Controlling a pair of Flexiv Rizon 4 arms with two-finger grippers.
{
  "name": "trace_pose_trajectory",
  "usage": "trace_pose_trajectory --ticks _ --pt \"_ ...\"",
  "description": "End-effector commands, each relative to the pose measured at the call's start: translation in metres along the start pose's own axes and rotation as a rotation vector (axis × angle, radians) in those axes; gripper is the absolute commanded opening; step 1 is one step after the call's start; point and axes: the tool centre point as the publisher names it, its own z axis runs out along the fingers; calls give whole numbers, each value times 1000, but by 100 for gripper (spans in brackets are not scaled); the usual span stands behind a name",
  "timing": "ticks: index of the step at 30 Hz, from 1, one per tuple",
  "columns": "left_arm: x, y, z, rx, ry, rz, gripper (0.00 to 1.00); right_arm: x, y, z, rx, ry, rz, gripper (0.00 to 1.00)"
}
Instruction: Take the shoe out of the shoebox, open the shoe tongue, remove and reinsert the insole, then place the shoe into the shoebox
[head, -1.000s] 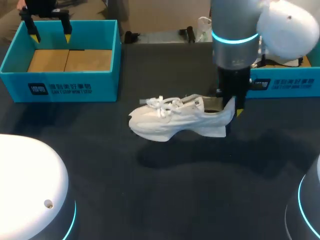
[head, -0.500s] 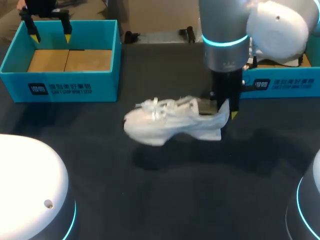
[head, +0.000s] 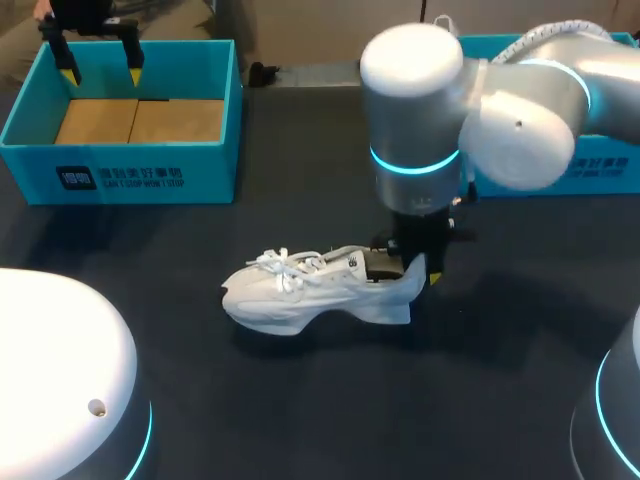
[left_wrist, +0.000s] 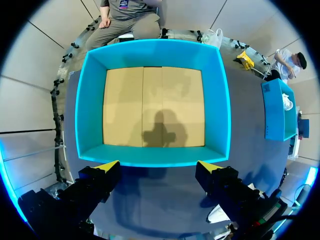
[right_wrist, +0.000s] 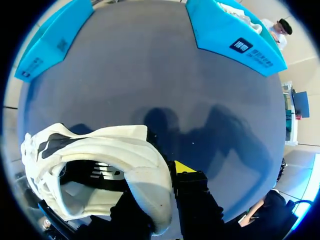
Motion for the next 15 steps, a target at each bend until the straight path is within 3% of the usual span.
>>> trace_pose_trajectory --ticks 1,15 --pt "0 0 0 0 0 0 100 1 -3 6 -3 -1 -1 0" --pt "0 0 0 0 0 0 100 10 -2 27 30 -69 -9 0"
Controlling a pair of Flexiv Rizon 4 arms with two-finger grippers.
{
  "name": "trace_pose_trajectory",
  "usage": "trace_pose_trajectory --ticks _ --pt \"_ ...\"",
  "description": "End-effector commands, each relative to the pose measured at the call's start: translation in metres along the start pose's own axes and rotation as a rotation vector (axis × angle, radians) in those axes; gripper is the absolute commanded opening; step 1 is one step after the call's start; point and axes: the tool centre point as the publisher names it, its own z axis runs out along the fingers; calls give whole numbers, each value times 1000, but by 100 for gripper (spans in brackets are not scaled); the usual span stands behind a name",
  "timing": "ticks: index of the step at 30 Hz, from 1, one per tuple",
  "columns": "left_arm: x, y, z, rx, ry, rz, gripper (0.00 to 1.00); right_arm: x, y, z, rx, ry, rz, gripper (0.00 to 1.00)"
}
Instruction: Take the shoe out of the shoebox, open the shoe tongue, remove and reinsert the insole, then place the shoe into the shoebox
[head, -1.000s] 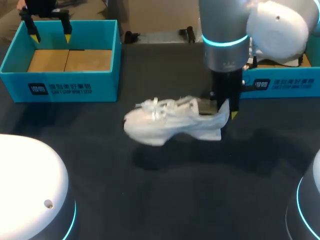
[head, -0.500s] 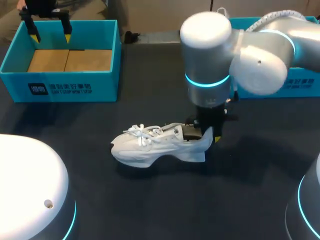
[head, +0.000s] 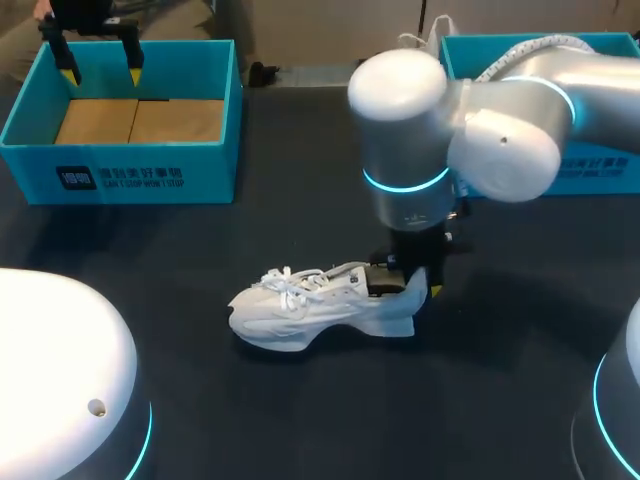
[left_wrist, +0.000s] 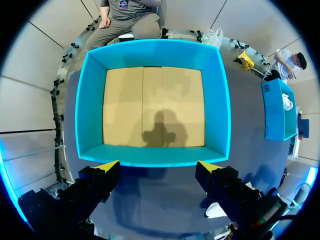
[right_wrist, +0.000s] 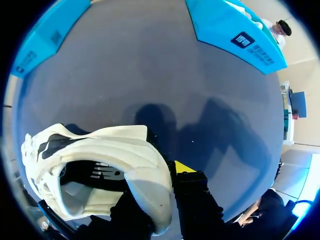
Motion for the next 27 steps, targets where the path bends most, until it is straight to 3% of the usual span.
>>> trace_pose_trajectory --ticks 1,14,24,25,26,27 --pt "0 0 0 0 0 0 100 12 2 5 7 -21 -2 0" --pt "0 0 0 0 0 0 100 23 -5 15 19 -89 46 0" --pt "0 0 0 0 0 0 100 25 -6 21 34 -75 53 0" --pt "0 0 0 0 0 0 100 24 -6 21 34 -70 55 2" --pt "0 0 0 0 0 0 100 24 -6 21 34 -67 58 21" --pt "0 0 0 0 0 0 100 23 -6 20 33 -60 58 48"
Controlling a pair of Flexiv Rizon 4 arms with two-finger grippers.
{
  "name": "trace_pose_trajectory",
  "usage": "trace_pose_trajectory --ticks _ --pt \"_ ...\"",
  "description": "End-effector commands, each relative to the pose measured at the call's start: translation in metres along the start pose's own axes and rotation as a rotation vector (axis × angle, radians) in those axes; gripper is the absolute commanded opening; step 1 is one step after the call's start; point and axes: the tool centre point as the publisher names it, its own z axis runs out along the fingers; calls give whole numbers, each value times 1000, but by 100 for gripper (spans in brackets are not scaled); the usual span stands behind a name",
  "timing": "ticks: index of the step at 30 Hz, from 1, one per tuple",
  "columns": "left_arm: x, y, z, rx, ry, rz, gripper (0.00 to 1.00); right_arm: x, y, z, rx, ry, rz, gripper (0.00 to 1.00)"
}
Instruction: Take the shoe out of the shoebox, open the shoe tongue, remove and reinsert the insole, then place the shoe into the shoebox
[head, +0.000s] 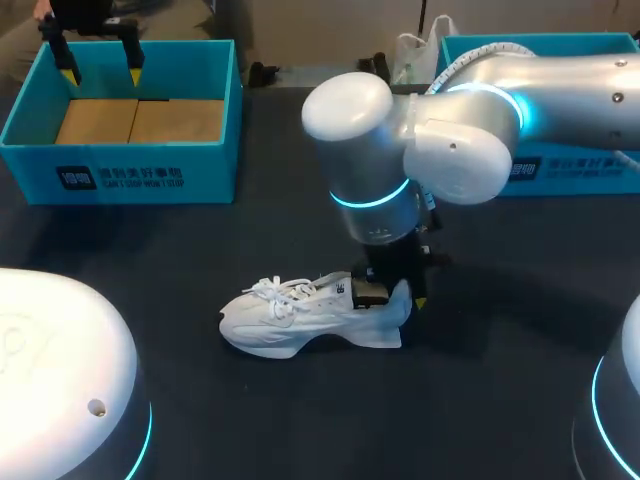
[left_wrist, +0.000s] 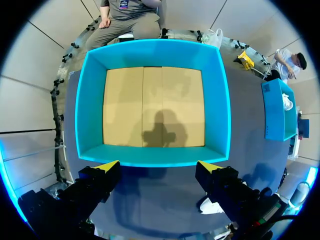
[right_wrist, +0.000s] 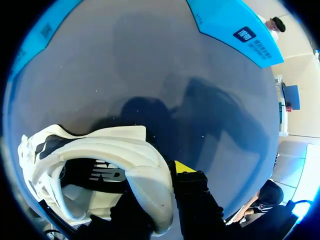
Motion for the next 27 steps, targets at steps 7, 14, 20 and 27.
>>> trace_pose_trajectory --ticks 7,14,20,27 --pt "0 0 0 0 0 0 100 -9 -4 -16 22 75 -19 100" --pt "0 0 0 0 0 0 100 -25 -7 -54 10 205 -72 100" --pt "0 0 0 0 0 0 100 -42 -3 -79 -91 399 -289 100" --pt "0 0 0 0 0 0 100 -52 -3 -84 -132 573 -584 100"
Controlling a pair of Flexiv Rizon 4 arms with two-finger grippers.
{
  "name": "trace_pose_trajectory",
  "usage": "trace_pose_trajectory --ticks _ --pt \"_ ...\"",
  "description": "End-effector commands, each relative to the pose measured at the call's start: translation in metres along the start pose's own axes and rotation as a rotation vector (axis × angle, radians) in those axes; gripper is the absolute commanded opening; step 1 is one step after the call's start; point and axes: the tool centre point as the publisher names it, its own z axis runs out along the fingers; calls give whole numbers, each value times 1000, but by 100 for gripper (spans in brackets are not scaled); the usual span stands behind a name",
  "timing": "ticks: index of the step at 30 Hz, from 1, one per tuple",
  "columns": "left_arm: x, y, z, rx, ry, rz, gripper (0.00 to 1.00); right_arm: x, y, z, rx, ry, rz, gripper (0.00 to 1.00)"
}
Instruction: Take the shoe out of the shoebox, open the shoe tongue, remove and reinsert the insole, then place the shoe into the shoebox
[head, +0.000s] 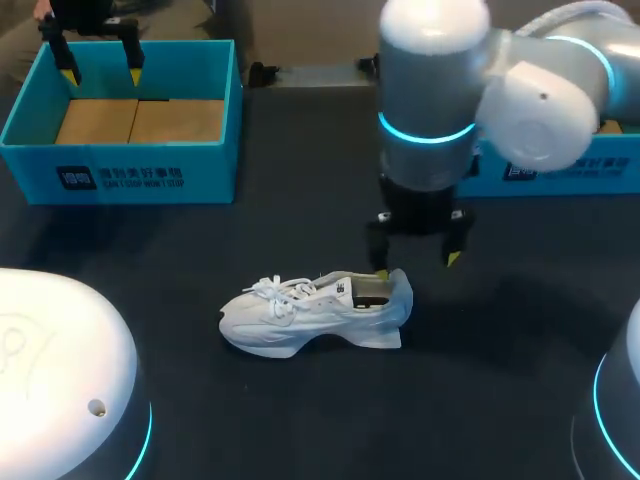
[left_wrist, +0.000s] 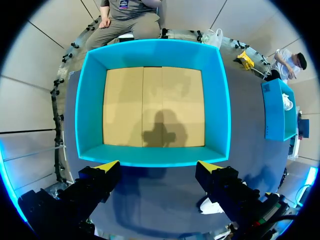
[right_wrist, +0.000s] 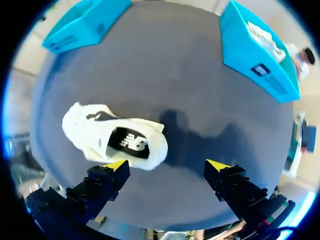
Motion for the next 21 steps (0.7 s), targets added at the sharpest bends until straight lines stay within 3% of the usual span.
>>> trace_pose_trajectory --ticks 1,7,13,14,21 --pt "0 0 0 0 0 0 100 -22 -10 -2 -87 329 -250 100" --pt "0 0 0 0 0 0 100 -22 -10 -2 -87 329 -250 100" --pt "0 0 0 0 0 0 100 -54 -19 9 -439 651 -546 100" --pt "0 0 0 0 0 0 100 -55 -21 9 -458 713 -614 100" --pt "0 0 0 0 0 0 100 -55 -21 9 -458 713 -614 100"
